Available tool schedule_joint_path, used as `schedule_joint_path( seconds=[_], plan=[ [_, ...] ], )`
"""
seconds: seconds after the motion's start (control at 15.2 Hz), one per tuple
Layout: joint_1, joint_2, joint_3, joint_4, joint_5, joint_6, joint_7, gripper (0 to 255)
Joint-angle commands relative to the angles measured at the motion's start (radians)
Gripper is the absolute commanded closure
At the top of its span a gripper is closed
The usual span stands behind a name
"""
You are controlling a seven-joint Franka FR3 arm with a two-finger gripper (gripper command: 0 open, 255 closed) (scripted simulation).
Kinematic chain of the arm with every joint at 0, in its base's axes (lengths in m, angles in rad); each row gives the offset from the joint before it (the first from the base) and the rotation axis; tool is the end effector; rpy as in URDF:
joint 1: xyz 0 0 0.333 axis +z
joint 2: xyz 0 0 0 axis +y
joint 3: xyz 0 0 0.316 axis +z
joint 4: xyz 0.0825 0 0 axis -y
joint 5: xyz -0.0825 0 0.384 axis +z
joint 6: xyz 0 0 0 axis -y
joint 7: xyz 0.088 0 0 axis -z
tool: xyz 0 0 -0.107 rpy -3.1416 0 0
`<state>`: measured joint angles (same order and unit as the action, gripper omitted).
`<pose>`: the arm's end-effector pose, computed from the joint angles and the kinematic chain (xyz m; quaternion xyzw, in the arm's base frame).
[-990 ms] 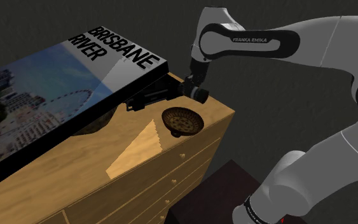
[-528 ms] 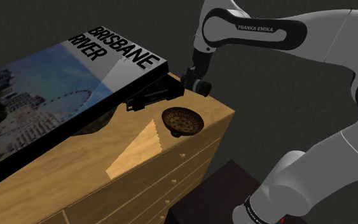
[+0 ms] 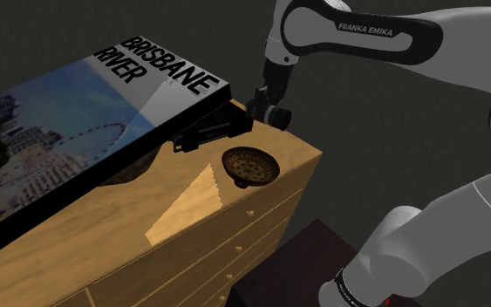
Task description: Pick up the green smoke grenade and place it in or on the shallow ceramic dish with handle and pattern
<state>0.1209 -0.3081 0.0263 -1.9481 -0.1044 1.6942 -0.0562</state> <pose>0.4615 0.0601 0.6134 0.9924 0.1058 0.0295 0.0547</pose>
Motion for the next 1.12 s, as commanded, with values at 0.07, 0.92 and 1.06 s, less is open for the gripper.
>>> schedule_joint_path(
  seconds=[0.07, 0.92, 1.06],
  plan=[
    [0.025, -0.060, 0.044, -0.050, 0.014, -0.016, 0.065, 255],
    [0.081, -0.154, 0.144, -0.213, 0.058, 0.041, 0.207, 255],
    [0.081, -0.156, 0.145, -0.242, 0.059, 0.067, 0.209, 255]
  ],
)
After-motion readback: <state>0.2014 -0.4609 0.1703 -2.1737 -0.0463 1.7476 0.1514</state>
